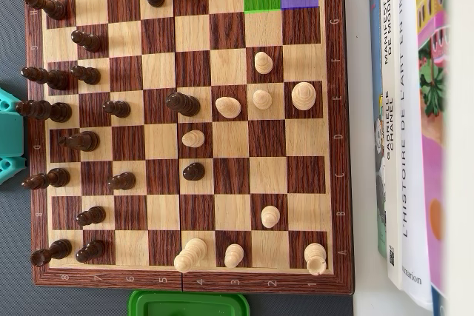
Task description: Play chess
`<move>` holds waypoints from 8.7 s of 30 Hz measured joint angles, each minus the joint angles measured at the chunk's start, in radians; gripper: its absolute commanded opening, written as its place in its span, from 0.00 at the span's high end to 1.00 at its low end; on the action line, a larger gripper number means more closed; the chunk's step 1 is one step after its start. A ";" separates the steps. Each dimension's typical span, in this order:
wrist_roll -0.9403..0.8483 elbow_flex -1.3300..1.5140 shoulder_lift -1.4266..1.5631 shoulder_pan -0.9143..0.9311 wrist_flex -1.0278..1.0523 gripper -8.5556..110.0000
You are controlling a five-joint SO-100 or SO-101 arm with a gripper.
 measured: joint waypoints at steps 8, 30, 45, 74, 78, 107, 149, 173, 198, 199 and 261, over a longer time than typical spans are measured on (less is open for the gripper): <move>0.000 0.000 0.000 0.000 0.000 0.82; 0.000 0.000 0.000 0.000 0.000 0.82; 0.000 0.000 0.000 0.000 0.000 0.82; 0.000 0.000 0.000 0.000 0.000 0.82; 0.000 0.000 0.000 0.000 0.000 0.82; -0.002 -0.241 -0.285 -0.075 0.565 0.82; -0.003 -0.920 -0.864 -0.307 2.388 0.82; 0.314 -1.526 -1.637 -0.370 2.839 0.80; 0.362 -2.082 -2.177 -0.420 2.948 0.79; 0.362 -2.092 -2.192 -0.419 2.948 0.79; 0.365 -2.388 -2.508 -0.402 2.973 0.79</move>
